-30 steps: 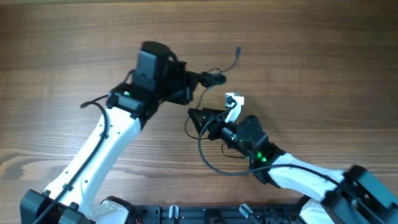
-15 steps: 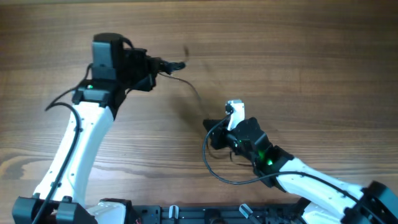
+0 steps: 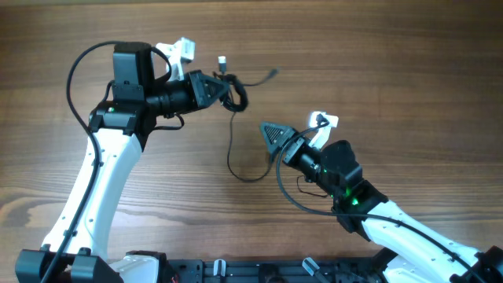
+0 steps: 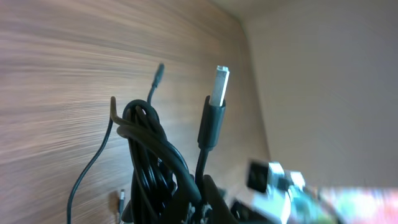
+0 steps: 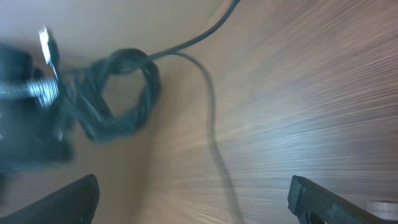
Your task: Untangle cables
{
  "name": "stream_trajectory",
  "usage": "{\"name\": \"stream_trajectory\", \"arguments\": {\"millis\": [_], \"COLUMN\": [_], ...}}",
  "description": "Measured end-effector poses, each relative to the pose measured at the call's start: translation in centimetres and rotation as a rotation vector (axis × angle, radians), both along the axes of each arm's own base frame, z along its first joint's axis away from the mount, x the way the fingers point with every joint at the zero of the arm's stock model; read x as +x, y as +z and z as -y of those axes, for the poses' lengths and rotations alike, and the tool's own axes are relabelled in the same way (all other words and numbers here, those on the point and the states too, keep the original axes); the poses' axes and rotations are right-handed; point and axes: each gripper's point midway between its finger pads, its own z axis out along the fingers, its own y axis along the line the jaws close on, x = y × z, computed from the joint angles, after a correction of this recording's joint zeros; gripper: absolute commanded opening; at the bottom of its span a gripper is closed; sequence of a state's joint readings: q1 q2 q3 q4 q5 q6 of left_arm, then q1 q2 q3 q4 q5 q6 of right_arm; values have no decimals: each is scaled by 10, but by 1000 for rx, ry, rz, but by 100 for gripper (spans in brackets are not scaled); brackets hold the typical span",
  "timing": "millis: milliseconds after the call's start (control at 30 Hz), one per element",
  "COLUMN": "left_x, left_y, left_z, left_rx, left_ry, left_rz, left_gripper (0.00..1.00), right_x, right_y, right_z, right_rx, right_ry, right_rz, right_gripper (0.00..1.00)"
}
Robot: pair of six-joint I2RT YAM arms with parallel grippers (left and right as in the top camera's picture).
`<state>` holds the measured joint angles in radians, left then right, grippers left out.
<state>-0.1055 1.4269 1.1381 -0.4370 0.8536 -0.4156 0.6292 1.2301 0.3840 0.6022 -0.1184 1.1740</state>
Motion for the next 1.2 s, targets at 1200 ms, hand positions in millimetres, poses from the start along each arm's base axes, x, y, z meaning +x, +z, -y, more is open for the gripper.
{"name": "stream_trajectory", "arguments": {"millis": [1200], "left_x": [-89], "left_y": [13], "left_z": [61], "left_rx": [-75], "left_ry": [-586], "left_rz": [315], "left_gripper": [4], "right_x": [-16], "right_y": [60], "right_z": [52], "right_rx": [-180], "right_ry": [509], "right_rz": [719], "right_gripper": [98]}}
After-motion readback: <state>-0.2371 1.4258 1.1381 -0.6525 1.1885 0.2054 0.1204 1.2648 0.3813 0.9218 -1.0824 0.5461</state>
